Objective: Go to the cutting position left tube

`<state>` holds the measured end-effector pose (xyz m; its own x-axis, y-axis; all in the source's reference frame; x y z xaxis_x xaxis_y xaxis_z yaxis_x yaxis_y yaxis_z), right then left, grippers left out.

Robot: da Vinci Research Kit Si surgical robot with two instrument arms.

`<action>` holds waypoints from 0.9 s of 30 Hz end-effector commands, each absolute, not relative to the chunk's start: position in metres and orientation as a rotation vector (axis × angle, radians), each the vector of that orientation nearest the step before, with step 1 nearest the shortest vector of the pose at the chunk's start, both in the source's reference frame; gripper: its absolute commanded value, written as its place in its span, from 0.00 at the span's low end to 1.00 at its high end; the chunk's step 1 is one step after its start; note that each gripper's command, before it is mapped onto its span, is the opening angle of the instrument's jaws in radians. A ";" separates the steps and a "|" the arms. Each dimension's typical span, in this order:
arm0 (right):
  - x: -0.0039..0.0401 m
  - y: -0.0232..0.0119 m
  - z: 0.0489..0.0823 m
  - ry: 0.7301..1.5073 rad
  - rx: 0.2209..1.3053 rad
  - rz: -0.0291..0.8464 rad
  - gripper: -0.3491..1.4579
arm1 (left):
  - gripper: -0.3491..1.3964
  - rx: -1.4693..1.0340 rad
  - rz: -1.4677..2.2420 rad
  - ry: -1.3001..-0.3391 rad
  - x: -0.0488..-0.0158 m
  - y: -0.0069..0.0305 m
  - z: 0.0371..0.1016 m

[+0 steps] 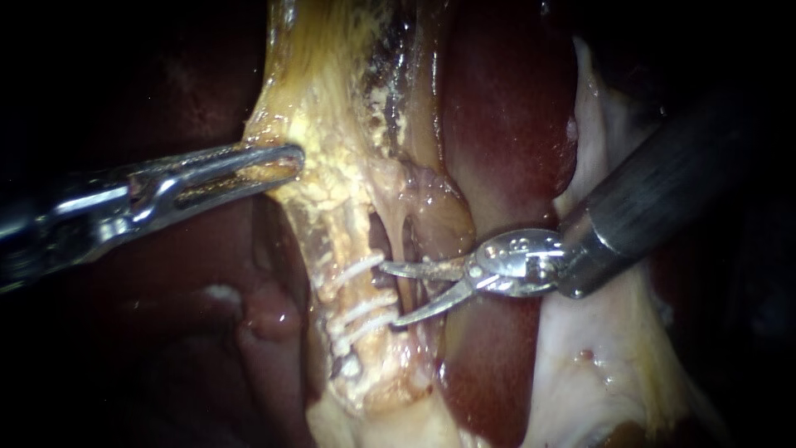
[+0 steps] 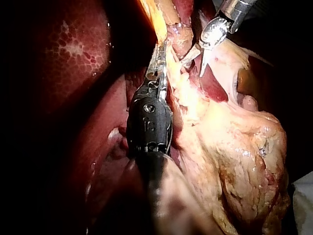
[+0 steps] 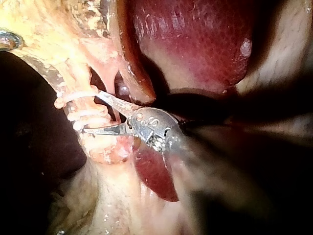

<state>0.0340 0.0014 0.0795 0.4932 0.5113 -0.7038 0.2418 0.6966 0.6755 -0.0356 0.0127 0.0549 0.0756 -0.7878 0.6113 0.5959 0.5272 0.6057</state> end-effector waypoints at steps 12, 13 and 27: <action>0.0365 0.0015 0.0797 1.060 0.920 0.184 0.90 | 0.00 0.215 -1.052 -1.068 -0.0358 0.0124 0.0544; 0.0366 0.0015 0.0797 1.068 0.931 0.179 0.90 | 0.00 0.215 -1.052 -1.068 -0.0358 0.0125 0.0544; 0.0386 0.0014 0.0794 1.152 1.016 0.119 0.90 | 0.00 0.215 -1.053 -1.068 -0.0359 0.0125 0.0544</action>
<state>0.0388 0.0014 0.0794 0.4497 0.5554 -0.6995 0.4069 0.5698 0.7140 -0.0359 0.0125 0.0544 0.0747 -0.7879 0.6113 0.5989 0.5256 0.6042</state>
